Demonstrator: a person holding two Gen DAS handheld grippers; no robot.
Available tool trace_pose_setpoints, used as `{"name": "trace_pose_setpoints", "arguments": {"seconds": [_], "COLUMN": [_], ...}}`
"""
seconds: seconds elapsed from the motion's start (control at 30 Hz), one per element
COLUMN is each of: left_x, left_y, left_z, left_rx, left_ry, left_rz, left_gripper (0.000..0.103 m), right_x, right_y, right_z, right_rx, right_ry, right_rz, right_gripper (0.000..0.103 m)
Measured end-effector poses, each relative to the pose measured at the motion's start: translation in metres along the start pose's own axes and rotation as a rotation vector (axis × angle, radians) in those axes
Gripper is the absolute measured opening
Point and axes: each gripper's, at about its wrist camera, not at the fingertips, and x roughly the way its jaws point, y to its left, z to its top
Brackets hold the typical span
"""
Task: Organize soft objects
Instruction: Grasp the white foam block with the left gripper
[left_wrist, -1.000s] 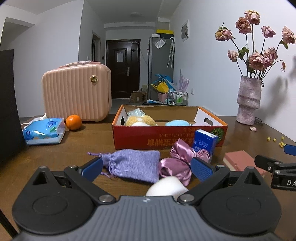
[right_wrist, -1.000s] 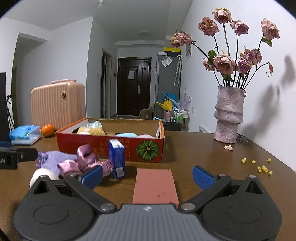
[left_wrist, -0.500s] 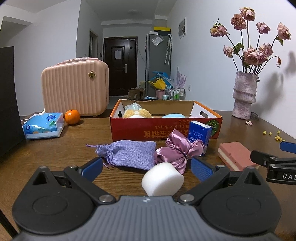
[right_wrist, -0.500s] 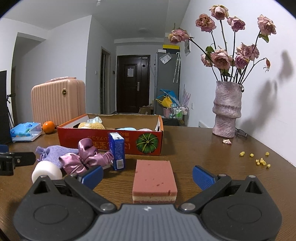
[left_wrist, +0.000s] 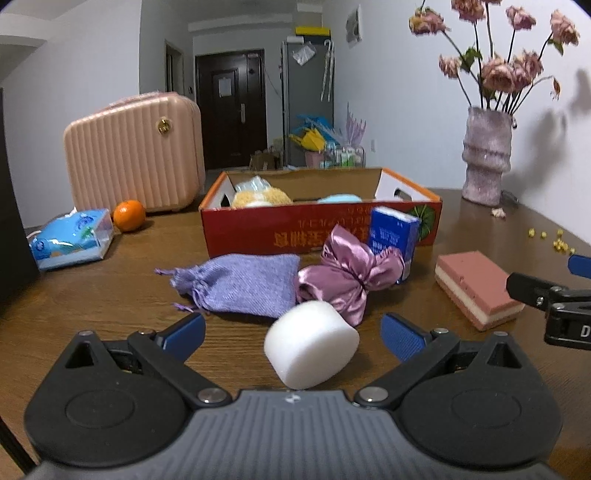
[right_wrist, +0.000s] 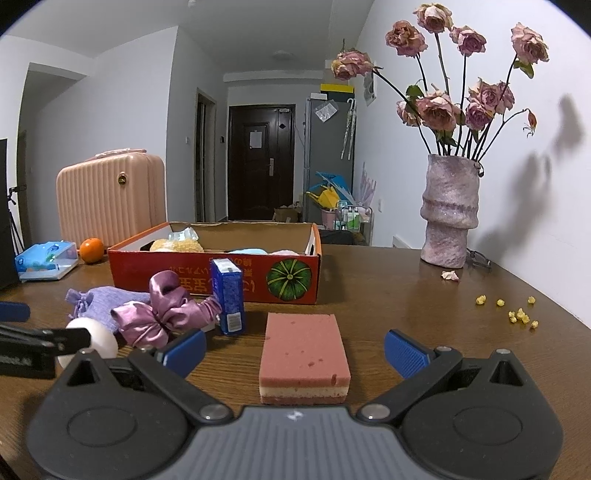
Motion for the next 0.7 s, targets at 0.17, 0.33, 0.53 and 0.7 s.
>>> {"name": "trace_pose_setpoints", "arguments": {"seconds": [0.17, 0.33, 0.53, 0.7], "left_x": [0.015, 0.032, 0.045, 0.050], "left_y": [-0.006, -0.010, -0.011, -0.013], "left_z": [-0.001, 0.000, -0.001, -0.002], "left_rx": [0.015, 0.023, 0.020, 0.035], "left_ry": [0.031, 0.061, 0.080, 0.095], "left_rz": [0.021, 0.051, 0.072, 0.068], "left_gripper": [0.103, 0.103, 0.101, 0.087], "right_x": [0.002, 0.003, 0.005, 0.007], "right_y": [0.000, 0.001, 0.001, 0.001], "right_z": [0.000, -0.001, -0.001, -0.002], "right_rx": [0.000, -0.001, -0.003, -0.006], "right_ry": [0.009, 0.014, 0.022, 0.030], "right_rz": [-0.006, -0.009, -0.012, -0.014], "right_gripper": [0.103, 0.103, 0.103, 0.103]}}
